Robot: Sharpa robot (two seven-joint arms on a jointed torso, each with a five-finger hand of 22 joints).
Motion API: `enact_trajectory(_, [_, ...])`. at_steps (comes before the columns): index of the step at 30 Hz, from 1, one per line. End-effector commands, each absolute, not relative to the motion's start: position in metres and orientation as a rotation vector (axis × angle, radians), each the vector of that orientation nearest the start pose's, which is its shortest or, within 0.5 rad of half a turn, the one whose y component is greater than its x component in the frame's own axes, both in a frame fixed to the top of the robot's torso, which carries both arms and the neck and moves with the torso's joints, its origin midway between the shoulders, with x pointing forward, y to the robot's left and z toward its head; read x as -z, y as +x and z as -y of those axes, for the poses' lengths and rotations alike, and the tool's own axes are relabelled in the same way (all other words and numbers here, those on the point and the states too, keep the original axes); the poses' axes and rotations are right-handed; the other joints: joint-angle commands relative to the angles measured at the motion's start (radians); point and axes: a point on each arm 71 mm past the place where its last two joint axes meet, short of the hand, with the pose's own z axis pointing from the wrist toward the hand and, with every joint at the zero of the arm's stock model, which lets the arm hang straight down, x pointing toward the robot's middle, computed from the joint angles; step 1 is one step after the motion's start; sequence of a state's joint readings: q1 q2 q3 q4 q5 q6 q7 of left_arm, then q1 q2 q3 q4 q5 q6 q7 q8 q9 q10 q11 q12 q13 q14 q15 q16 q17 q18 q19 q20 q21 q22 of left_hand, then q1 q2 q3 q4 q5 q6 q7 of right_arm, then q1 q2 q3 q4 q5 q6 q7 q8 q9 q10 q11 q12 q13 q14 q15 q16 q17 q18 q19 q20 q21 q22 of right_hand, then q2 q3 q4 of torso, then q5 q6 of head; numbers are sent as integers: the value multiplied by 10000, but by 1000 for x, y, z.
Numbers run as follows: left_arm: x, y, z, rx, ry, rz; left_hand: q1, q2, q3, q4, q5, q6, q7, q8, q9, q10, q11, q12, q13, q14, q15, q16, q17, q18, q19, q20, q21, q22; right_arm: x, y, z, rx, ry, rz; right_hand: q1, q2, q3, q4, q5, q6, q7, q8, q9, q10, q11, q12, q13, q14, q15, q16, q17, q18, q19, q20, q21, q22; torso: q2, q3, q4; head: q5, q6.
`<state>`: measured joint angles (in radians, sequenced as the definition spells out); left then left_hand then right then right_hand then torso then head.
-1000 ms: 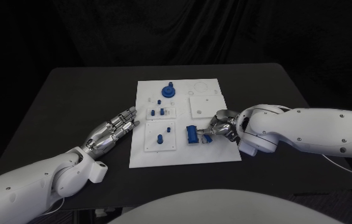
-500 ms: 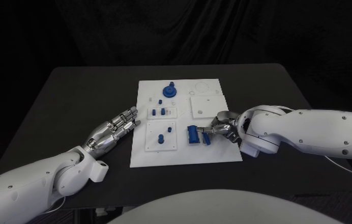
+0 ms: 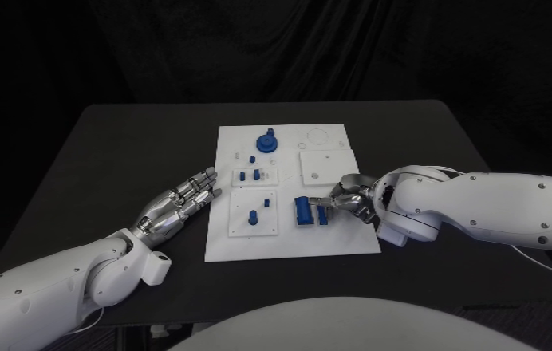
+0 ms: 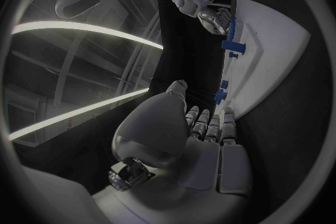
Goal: Assemble the parts on the task board
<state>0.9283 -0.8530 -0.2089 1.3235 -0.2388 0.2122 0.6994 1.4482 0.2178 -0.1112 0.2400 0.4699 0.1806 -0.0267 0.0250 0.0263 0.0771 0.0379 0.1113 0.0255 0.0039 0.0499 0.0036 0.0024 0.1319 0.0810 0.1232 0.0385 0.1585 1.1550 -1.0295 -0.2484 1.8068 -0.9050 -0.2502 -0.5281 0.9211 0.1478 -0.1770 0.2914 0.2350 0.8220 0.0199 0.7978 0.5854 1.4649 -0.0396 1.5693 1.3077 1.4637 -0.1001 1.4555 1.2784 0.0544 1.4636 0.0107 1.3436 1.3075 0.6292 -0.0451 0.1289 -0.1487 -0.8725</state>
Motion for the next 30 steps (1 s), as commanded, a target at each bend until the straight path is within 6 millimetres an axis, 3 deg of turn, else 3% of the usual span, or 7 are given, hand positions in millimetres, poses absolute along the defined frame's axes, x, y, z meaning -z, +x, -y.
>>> enact_trajectory(1, [349,398,-248,18520,-9947,-17574,-94,10,31,34,-69,0,73,46,9,-12,-20,-35,-1,-22,17,-29,-17,178,-16,73,28,-1,281,375,238,-4838,5536,-23071,104,55,-92,-3,105,-134,14,77,40,1059,-86,15,2631,576,-80,-44,-14,12,266,-66,-48,1896,-2,-1,-3,24,-1])
enact_trajectory(9, [349,397,-249,18482,-9956,-17555,-102,15,32,33,-72,28,119,52,13,-12,-35,-32,-1,-21,20,-28,-16,178,-15,77,29,-2,274,373,245,-5246,4748,-22453,2118,-380,-38,-261,1175,-450,-23,529,339,1059,-115,15,2631,579,-105,-43,-10,11,267,-91,-51,1900,3,5,0,78,-1])
enact_trajectory(15, [349,397,-250,18440,-9954,-17518,-104,16,33,31,-72,43,139,56,16,-5,-45,-22,2,-18,20,-27,-15,178,-15,77,29,-4,268,368,252,-5394,4053,-22070,3174,-667,-5,-428,1289,-387,-205,1367,897,1059,-267,15,2631,587,-218,-23,41,-11,300,-183,43,1932,1,2,4,69,-1])
enact_trajectory(22, [349,397,-250,18417,-9956,-17515,-102,16,35,27,-68,57,145,59,18,0,-46,-16,3,-18,17,-27,-15,179,-13,77,30,-3,272,358,258,-5325,3847,-22425,3417,-753,-168,-193,1029,-460,-312,2023,1411,1059,-358,15,2631,600,-296,10,117,-28,324,-257,111,1954,9,-3,4,48,-1])
enact_trajectory(26, [349,397,-249,18426,-9958,-17527,-102,16,35,27,-68,57,145,59,18,0,-46,-16,3,-18,17,-27,-15,179,-13,77,30,-3,277,354,258,-5267,3759,-22711,3252,-778,-469,-44,287,-377,-422,2647,1930,1059,-453,15,2631,627,-373,81,268,-46,354,-328,192,1978,16,0,-7,72,-1])
enact_trajectory(27, [349,397,-249,18426,-9960,-17530,-102,16,35,27,-68,57,145,59,18,0,-46,-16,3,-18,17,-27,-15,179,-13,77,30,-3,278,354,259,-5259,3749,-22752,3252,-778,-469,-44,287,-377,-422,2647,1930,1059,-453,15,2631,627,-373,81,268,-46,354,-328,192,1978,17,0,-8,72,-1])
enact_trajectory(30, [349,397,-250,18415,-9965,-17540,-103,14,35,23,-64,55,150,59,18,5,-43,-9,5,-19,13,-27,-15,180,-14,75,30,-5,281,352,259,-5201,3719,-22922,3103,-748,-676,-38,-488,-446,-455,2805,2146,1059,-485,15,2631,624,-401,84,272,-48,355,-362,201,1979,16,2,-14,61,-1])
